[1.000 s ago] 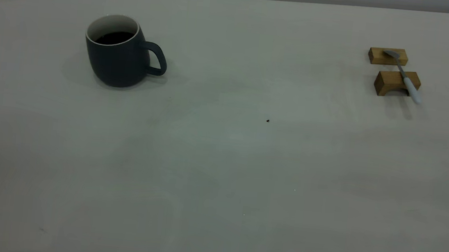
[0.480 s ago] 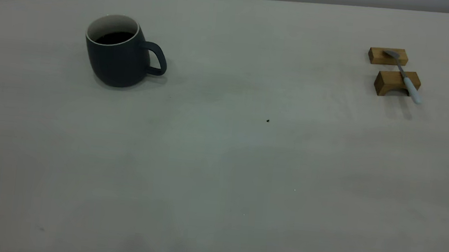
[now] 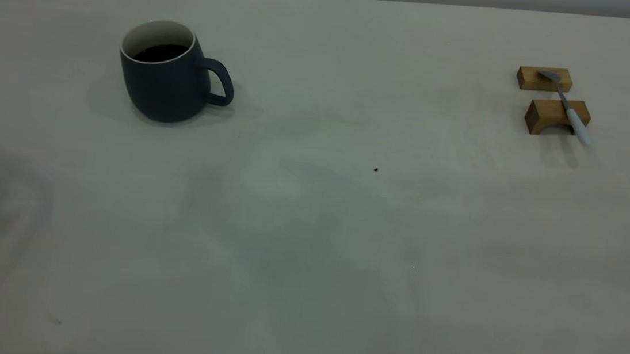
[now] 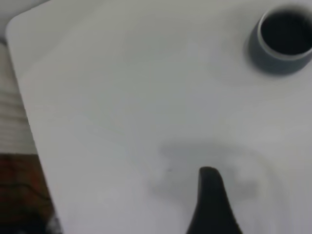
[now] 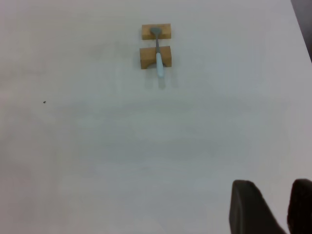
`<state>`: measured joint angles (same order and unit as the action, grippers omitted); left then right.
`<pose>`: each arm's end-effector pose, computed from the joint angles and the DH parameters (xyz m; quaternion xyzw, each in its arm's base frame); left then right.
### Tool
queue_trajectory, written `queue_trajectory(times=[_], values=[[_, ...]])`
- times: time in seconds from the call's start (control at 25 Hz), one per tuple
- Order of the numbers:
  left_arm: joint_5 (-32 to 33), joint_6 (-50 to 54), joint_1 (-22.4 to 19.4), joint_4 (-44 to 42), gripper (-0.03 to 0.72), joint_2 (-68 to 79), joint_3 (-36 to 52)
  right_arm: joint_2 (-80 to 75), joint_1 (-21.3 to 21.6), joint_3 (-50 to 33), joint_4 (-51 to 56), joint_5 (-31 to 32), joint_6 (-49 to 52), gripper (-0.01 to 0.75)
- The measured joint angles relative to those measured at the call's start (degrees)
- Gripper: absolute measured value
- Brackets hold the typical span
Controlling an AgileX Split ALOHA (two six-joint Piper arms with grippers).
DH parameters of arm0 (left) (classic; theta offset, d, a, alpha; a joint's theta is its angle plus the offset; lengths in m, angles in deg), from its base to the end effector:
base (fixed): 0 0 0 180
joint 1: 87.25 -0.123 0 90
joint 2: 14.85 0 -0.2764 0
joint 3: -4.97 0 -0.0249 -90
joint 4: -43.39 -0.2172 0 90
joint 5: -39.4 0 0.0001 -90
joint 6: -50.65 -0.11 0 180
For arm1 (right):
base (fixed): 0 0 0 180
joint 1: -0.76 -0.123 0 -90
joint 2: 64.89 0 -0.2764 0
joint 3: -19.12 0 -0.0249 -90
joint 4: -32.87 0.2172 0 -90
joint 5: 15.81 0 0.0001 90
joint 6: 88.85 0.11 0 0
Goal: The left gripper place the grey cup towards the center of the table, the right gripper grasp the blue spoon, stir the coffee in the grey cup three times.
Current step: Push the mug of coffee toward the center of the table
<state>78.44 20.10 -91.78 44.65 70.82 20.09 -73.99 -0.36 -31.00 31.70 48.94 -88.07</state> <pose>0.2673 0.0196 0.2983 0.2059 0.9163 0.0945 0.3303 -0.0079 -0.0022 0.2377 -0.0021 0.8828 -0.0024 0.4698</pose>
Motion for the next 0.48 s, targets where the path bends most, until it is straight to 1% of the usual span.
queue_trajectory(times=[0.28,0.48], values=[[0.0,-22.0,0.0,-0.4,0.585,22.3,-11.9,0.0,0.0,0.0,0.0,0.0,0.0,0.237],[-0.2,-33.0,1.6,-0.5,0.585,35.0,-18.0,0.0,0.0,0.0,0.0,0.0,0.0,0.237]])
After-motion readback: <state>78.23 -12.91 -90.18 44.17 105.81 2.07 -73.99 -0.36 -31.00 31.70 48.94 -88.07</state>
